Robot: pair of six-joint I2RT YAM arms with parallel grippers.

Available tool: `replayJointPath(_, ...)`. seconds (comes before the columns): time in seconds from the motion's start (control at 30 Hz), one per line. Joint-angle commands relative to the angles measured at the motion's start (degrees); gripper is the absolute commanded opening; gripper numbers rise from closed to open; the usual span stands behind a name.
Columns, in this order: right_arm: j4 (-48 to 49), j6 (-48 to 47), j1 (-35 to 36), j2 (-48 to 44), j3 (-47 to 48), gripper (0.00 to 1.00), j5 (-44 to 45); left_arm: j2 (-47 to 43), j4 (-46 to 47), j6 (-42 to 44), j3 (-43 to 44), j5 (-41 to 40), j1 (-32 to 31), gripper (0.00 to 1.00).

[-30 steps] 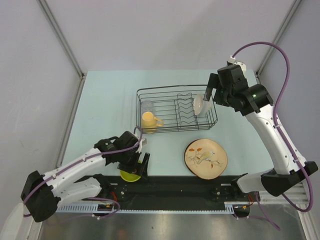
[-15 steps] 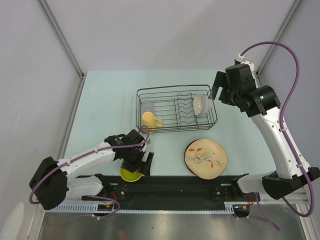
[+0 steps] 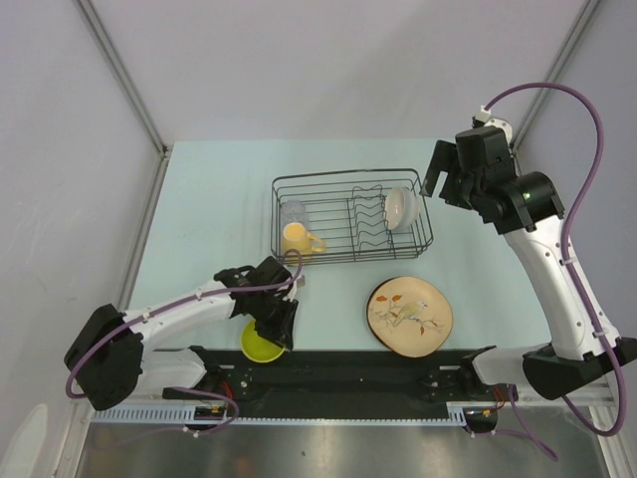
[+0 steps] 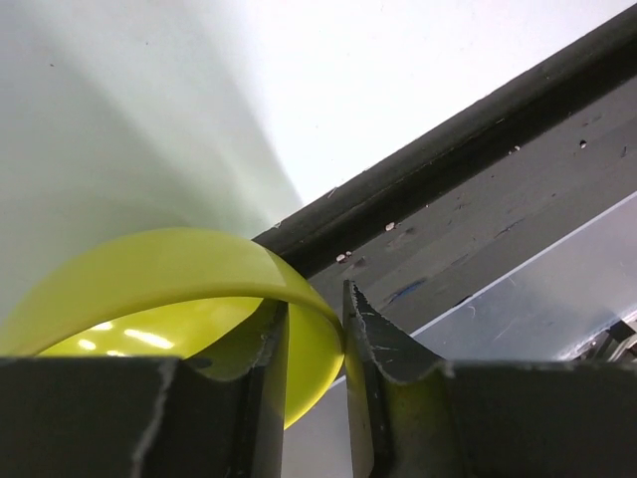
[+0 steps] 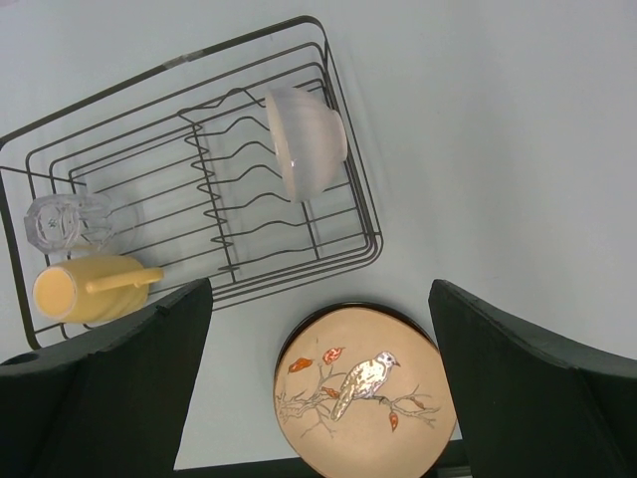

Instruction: Load the mixed dishes into the dish rack

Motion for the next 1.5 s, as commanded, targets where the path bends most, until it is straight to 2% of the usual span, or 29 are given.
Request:
replayJointPath(0.0, 1.96, -0.46, -0.37, -1.98, -0.21, 0.96, -0.49, -0.65, 1.79, 0.28, 0.2, -0.98, -0.14, 0.11)
replayJointPath(0.1, 2.48, -0.46, -0.28, -2.6, -1.34, 0.96, -0.76, -0.92, 1.18, 1.86, 1.95, -2.38, -0.22, 0.0)
replayJointPath(0.23, 4.15, -0.37, -0.28, -3.57, -3.54, 0.95, -1.55, -1.09, -1.54, 6.61, 10.47, -5.81, -0.84, 0.0)
replayJointPath(0.37, 5.03, -0.2, -0.2, -3.74, -3.73, 0.95, -2.51, -1.01, -3.13, 12.66, 22.75, -7.83, -0.84, 0.0)
replayJointPath(0.47, 5.56, -0.02, -0.11, -3.22, -3.11, 0.95, -3.13, -1.36, -4.27, 16.09, 27.43, -8.28, -1.19, 0.0)
replayJointPath(0.73, 4.77, 1.12, 1.91, -2.34, -1.17, 0.94, -1.99, -3.82, -3.75, 16.72, 24.55, -8.28, -1.54, 0.0)
replayJointPath(0.93, 3.89, 1.39, 2.97, -2.69, -1.26, 0.94, -0.23, -3.03, -2.17, 15.93, 26.21, -2.05, -1.54, 0.0)
replayJointPath(1.13, 3.28, 0.6, 2.79, -2.69, -0.56, 0.95, 2.49, 0.83, 0.03, 12.77, 34.82, 9.56, -1.54, 0.0)
replayJointPath(1.47, 4.59, 2.7, 2.0, -6.2, -3.63, 0.94, 7.85, 15.77, 8.11, 2.51, 58.81, 23.44, 1.71, 0.0)
